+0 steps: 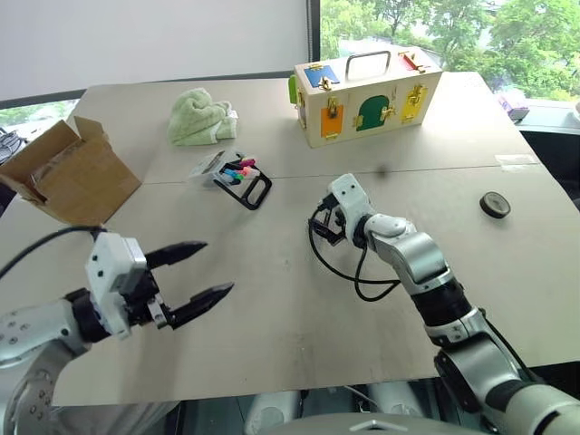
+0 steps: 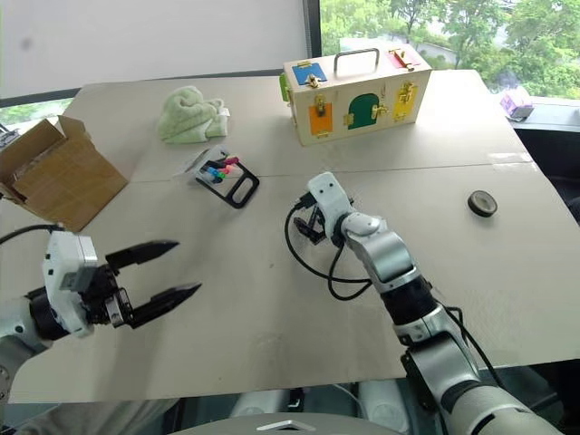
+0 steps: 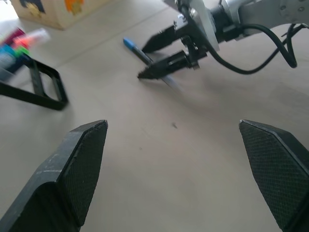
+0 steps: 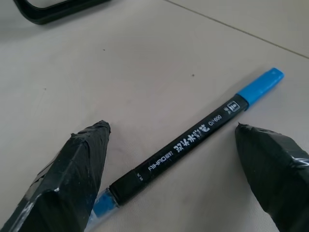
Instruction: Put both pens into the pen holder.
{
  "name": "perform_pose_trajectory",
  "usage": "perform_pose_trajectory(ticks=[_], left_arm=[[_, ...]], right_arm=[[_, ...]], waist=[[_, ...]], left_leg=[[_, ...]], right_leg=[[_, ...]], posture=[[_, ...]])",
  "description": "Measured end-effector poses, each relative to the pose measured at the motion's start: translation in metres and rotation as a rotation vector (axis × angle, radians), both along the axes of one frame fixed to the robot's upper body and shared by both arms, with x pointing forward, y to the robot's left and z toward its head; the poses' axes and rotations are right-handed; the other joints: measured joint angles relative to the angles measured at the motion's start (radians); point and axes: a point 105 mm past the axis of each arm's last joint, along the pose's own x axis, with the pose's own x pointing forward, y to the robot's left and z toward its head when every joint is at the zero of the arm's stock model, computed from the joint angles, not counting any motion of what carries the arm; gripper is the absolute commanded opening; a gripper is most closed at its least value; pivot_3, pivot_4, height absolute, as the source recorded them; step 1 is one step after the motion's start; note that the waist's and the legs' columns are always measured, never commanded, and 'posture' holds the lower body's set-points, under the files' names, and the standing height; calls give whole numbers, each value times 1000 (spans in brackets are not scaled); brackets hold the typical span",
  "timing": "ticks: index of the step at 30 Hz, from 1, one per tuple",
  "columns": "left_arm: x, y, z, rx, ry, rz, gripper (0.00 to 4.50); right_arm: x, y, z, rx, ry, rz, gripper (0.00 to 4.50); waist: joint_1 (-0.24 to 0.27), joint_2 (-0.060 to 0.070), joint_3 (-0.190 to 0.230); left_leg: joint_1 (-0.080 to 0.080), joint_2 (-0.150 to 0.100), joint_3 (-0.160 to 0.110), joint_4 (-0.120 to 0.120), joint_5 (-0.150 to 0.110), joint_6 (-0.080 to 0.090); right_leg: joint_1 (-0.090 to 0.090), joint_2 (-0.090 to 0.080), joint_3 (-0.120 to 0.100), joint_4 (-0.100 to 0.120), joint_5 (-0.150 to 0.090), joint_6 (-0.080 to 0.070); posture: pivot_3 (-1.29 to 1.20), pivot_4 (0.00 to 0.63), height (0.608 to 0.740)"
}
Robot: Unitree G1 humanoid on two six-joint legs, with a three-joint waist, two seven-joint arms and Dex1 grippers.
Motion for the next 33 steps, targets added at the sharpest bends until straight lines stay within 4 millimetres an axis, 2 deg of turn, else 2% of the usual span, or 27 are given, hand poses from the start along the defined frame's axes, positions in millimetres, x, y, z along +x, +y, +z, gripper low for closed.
perform_pose_trajectory(ticks=[3,4,5,9,11,14,17,20,22,25,29,33], left_arm=[[4,-1,3,-1,-19,10,4500],[6,-3,3,-11,-18,6,4500],[6,-4,3,-14,-16,3,4500],[11,-11,4,-39,-21,-7,4500],[13,-15,3,-54,-20,-18,4500],[21,-26,7,-139,-26,-32,4500],[30,-43,4,-358,6,-25,4500],[50,-61,0,-674,78,27,4500],[65,-64,5,-768,85,63,4500],[86,-68,11,-863,95,109,4500],[98,-85,12,-918,136,70,4500],[98,-106,19,-918,160,-42,4500]], right_arm=[[-1,1,0,-30,7,8,3381],[-3,1,0,-43,9,18,2809],[-3,1,0,-46,9,21,2675],[-7,-4,0,-63,15,24,557],[-7,-8,0,-64,13,18,17],[-6,-14,1,-29,16,8,17],[-4,-23,7,99,7,10,17],[-11,-27,36,254,-115,112,17],[-22,-27,56,319,-204,202,17],[-48,-22,73,388,-300,381,17],[-68,-18,85,432,-351,497,17],[-79,-15,86,432,-341,559,17]], waist=[[-2,-1,0],[-3,-1,-1],[-3,-1,-1],[-1,-1,-1],[2,-1,-1],[5,-1,-1],[2,-1,-1],[1,-2,0],[-3,-2,-1],[-3,-2,-1],[-13,-3,-1],[-16,-3,-1]], left_leg=[[0,0,1,0,0,0],[0,0,1,0,0,0],[0,0,1,0,0,0],[0,0,0,0,0,0],[0,0,0,0,0,0],[0,-1,0,0,-1,1],[-1,-1,1,0,-1,1],[-2,0,1,1,-1,1],[-2,1,1,1,-1,1],[-2,1,1,1,-1,2],[-2,0,2,2,0,1],[-2,0,2,2,0,1]], right_leg=[[0,0,1,0,0,0],[0,0,1,0,0,0],[0,0,1,0,0,0],[0,0,1,0,0,0],[0,0,0,0,0,0],[0,0,0,0,0,0],[0,-1,1,-1,0,0],[0,0,0,0,0,1],[0,2,0,1,0,1],[0,2,1,0,0,1],[0,1,1,0,0,1],[0,1,1,0,0,1]], posture=[[0,150,740],[0,150,740],[0,150,740],[0,150,740],[0,150,740],[0,150,740],[0,150,740],[0,150,740],[0,150,740],[0,150,740],[0,150,740],[0,150,740]])
